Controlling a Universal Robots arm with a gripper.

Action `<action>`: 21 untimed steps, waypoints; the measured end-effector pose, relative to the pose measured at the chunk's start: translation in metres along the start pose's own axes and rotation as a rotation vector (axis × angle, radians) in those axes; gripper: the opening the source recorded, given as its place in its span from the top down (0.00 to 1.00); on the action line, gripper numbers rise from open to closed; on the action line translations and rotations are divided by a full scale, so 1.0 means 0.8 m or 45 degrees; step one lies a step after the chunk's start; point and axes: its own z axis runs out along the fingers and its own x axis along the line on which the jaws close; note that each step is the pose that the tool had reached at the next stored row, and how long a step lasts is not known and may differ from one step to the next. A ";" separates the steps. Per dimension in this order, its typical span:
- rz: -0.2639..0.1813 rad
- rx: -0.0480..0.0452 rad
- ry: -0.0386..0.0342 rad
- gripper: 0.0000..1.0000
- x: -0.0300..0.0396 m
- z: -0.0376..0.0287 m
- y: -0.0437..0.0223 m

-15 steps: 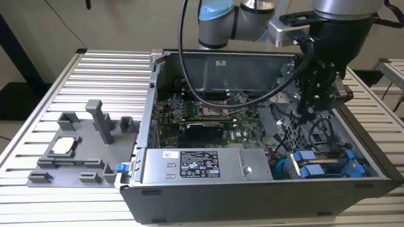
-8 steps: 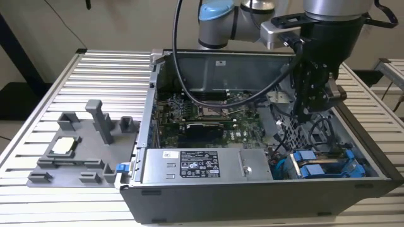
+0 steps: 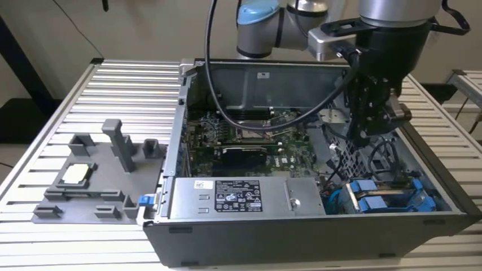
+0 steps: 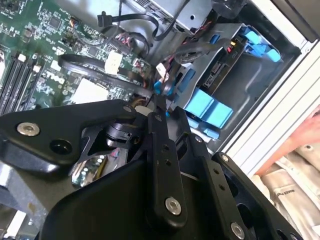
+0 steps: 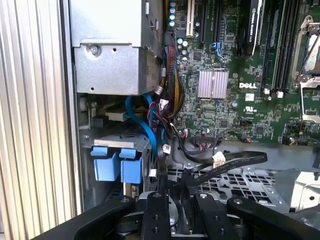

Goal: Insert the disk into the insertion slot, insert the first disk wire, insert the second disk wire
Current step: 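Insert the second disk wire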

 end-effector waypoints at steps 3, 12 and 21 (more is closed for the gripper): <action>-0.005 0.000 0.0043 0.73 -0.0002 0.0010 0.0025; -0.009 0.002 0.0136 0.73 -0.0008 0.0047 0.0056; -0.032 0.007 0.0114 0.73 -0.0011 0.0071 0.0060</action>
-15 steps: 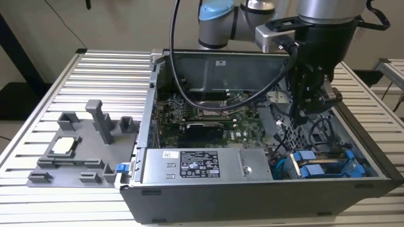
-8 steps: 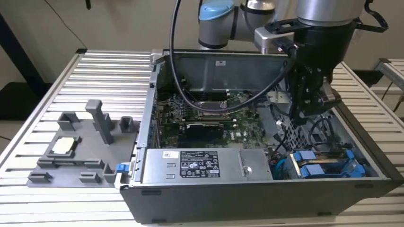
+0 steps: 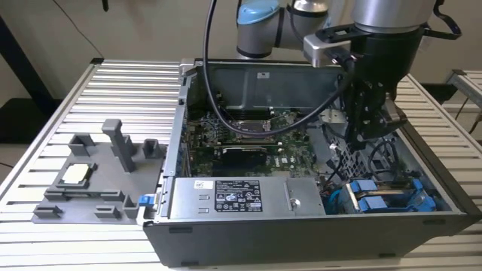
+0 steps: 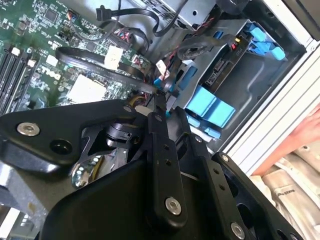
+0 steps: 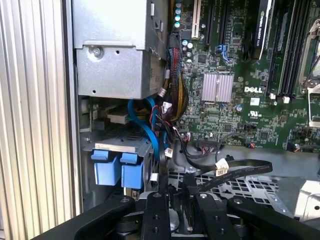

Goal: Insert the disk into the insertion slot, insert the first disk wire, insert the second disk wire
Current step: 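Insert the second disk wire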

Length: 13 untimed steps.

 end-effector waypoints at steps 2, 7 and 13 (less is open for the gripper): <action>-0.010 0.003 -0.0016 0.73 -0.0001 0.0002 0.0000; -0.015 0.004 -0.0022 0.82 0.0000 0.0003 0.0001; -0.015 0.004 -0.0020 0.82 0.0000 0.0003 0.0001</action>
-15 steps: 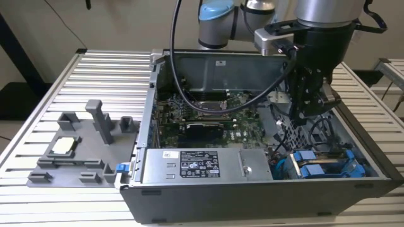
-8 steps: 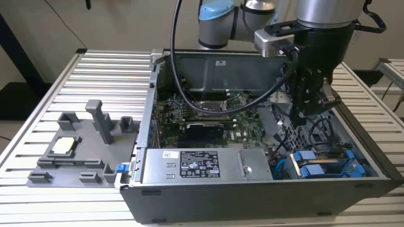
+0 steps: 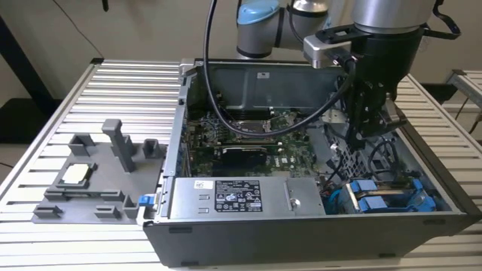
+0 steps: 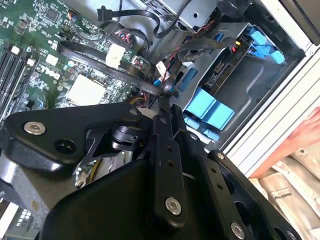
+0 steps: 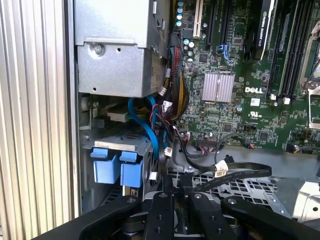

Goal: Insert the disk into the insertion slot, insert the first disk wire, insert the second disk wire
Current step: 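Insert the second disk wire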

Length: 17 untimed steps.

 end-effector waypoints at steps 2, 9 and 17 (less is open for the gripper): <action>0.000 0.000 0.0001 0.84 0.0001 0.0001 0.0000; 0.000 -0.001 0.0019 0.84 0.0062 0.0008 0.0005; -0.001 -0.005 0.0015 0.84 0.0364 0.0056 0.0007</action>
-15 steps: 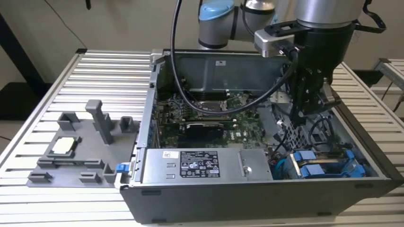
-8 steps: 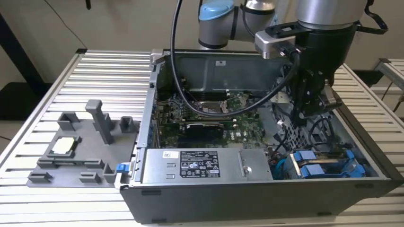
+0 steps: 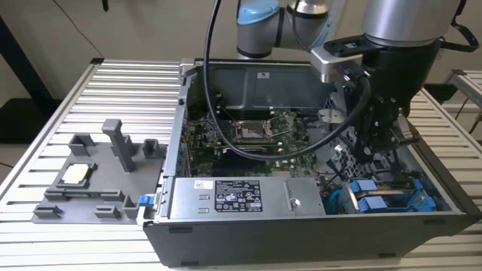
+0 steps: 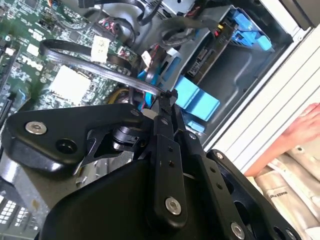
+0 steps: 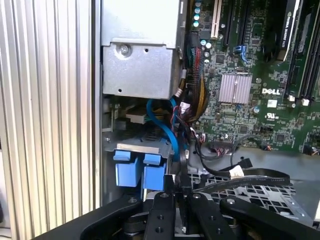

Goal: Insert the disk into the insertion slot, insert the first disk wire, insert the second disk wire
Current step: 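Insert the second disk wire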

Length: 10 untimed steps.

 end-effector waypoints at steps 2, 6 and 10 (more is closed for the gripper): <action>0.000 -0.001 -0.0001 0.84 0.0074 0.0016 -0.0008; 0.000 -0.004 -0.0004 0.84 0.0179 0.0043 -0.0044; 0.004 -0.002 -0.0280 0.84 0.0196 0.0057 -0.0051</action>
